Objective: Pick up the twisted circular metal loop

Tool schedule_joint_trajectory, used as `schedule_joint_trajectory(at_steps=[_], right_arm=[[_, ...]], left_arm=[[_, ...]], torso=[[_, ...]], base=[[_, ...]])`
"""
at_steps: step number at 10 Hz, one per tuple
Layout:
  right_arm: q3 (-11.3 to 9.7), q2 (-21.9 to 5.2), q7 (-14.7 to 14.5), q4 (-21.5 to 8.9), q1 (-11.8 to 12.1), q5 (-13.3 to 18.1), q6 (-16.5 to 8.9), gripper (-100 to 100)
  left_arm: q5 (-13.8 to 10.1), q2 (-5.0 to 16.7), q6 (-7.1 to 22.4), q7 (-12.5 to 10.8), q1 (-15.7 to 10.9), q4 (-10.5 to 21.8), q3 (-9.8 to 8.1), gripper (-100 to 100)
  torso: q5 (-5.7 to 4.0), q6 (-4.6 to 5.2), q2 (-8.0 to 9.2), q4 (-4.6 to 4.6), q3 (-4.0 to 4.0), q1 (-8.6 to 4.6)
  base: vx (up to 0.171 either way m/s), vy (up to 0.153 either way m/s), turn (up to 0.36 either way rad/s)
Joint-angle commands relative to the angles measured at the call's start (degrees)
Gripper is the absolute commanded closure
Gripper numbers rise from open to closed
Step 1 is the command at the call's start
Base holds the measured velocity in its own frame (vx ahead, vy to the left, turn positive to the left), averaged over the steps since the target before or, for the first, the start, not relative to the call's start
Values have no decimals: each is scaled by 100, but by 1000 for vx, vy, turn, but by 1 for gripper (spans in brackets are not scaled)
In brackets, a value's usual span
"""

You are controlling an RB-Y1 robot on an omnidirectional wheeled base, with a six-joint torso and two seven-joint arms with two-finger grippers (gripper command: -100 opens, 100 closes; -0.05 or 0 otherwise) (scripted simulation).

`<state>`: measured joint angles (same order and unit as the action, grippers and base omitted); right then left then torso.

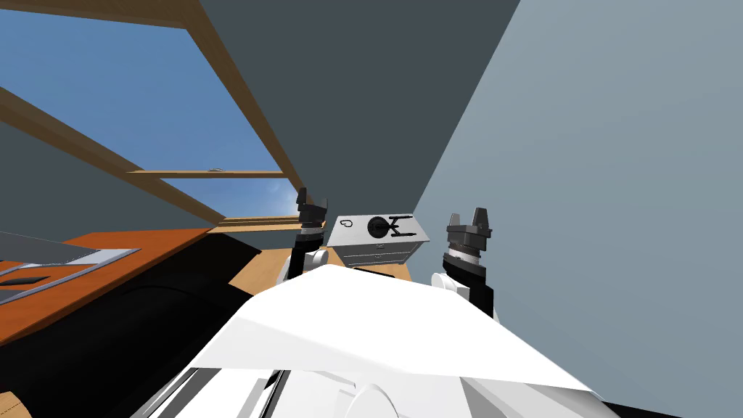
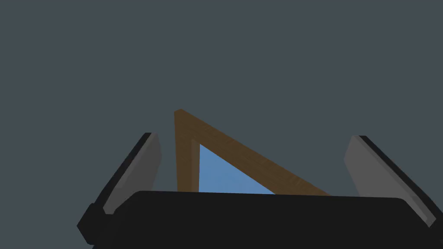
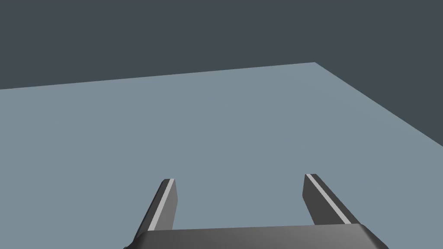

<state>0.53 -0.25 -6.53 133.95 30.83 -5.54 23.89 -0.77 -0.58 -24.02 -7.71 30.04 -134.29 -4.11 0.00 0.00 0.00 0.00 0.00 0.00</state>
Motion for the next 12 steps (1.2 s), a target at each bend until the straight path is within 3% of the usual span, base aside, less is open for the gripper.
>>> schedule_joint_trajectory(at_steps=[1,6,11,12], right_arm=[[0,0,0,0,0,0,0,0],[0,0,0,0,-1,0,0,0],[0,0,0,0,-1,0,0,0],[0,0,0,0,-1,0,0,0]], left_arm=[[-7,184,65,-16,-40,49,-27,-100],[-78,724,599,-165,-374,456,-241,-100],[-217,963,1462,-459,-995,1158,-604,-100],[-217,963,1524,-459,-995,1158,-604,-100]], torso=[[0,0,0,0,0,0],[2,1,15,3,9,9],[5,0,26,6,15,20],[4,0,28,6,16,16]], base=[[-7,2,-25],[-38,15,-43],[-74,34,-66],[-58,15,-31]])
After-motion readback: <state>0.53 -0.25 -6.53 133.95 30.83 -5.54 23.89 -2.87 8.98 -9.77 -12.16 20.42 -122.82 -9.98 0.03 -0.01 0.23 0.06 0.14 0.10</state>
